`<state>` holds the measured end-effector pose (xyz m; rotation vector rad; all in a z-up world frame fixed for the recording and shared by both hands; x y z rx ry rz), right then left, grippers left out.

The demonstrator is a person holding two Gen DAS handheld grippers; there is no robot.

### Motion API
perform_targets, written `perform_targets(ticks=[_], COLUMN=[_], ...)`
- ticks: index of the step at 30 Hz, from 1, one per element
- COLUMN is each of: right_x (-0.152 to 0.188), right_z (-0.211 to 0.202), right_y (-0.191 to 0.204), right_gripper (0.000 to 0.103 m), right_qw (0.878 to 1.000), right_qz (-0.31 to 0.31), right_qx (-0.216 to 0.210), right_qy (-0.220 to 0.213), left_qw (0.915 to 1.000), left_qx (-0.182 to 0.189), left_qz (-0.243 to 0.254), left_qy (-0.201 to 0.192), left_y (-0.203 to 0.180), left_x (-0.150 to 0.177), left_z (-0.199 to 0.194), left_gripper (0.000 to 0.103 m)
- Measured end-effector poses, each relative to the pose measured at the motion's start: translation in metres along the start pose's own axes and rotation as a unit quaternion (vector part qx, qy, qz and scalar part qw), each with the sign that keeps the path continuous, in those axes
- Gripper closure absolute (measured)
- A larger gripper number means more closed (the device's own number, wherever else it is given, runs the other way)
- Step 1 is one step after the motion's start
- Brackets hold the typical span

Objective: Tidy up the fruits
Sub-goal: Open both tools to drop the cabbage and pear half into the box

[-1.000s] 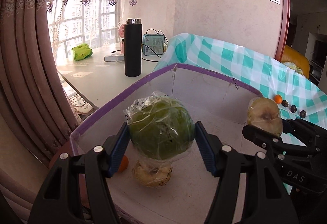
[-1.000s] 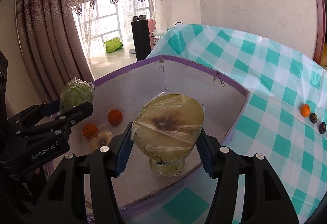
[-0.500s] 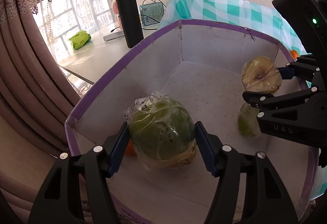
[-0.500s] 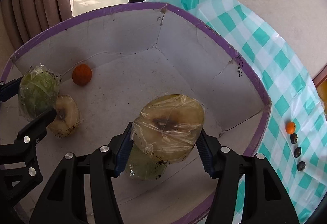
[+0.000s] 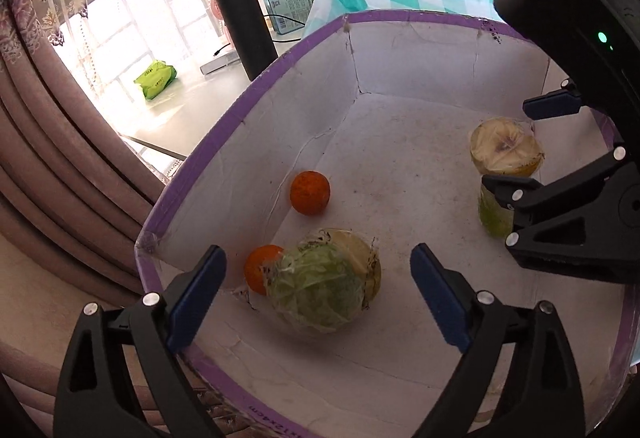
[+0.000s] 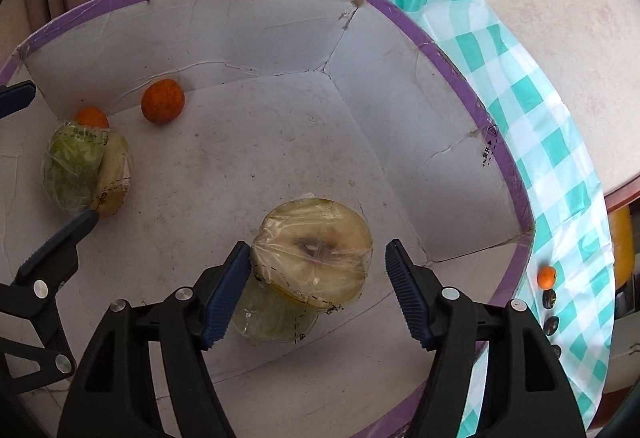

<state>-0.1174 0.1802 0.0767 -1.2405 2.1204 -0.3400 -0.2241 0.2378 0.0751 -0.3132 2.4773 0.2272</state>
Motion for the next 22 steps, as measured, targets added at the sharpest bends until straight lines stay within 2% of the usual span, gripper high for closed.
perform_targets(ticks=[5,14,17,19,22], right_x=[-0.002,-0.004,-0.002,0.002,0.011], right_z=[-0.002,-0.004,-0.008,-0.015,-0.025], right_y=[-0.002,0.0,-0.005,-0.009,-0.015], right_gripper=[0.026,0.025,0.025,0.022,0.021], right_qw=[1.0,1.0,0.999,0.996,0.99], right_qz=[0.004,0.009,0.034,0.051,0.075], right_qx=[0.003,0.011,0.008,0.003,-0.008], right_qy=[-0.007,-0.017,-0.037,-0.073,-0.119], left_qw=[1.0,0.9996,0.9995,0.9994,0.9982], left_qx=[-0.005,-0.023,-0.027,-0.03,-0.054], left_qz=[-0.005,-0.008,-0.011,-0.016,-0.017], left_qy=[-0.001,0.012,0.012,0.006,-0.019], left_y=[0.002,0.002,0.001,0.001,-0.002], left_x=[0.001,-0.001,-0.001,-0.003,-0.01], left_z=[0.0,0.003,0.0,-0.005,-0.018], left_gripper=[0.002,0.002,0.002,0.002,0.002])
Point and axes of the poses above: each gripper's, at about its wrist camera, not at the fingertips, and z roughly the way its jaws point, y to its left, x to its underside, the point moved 1 cm from there along z, roughly the way its jaws point, and after that the axes turned 13 degrees about x, right-handed, at the moved point
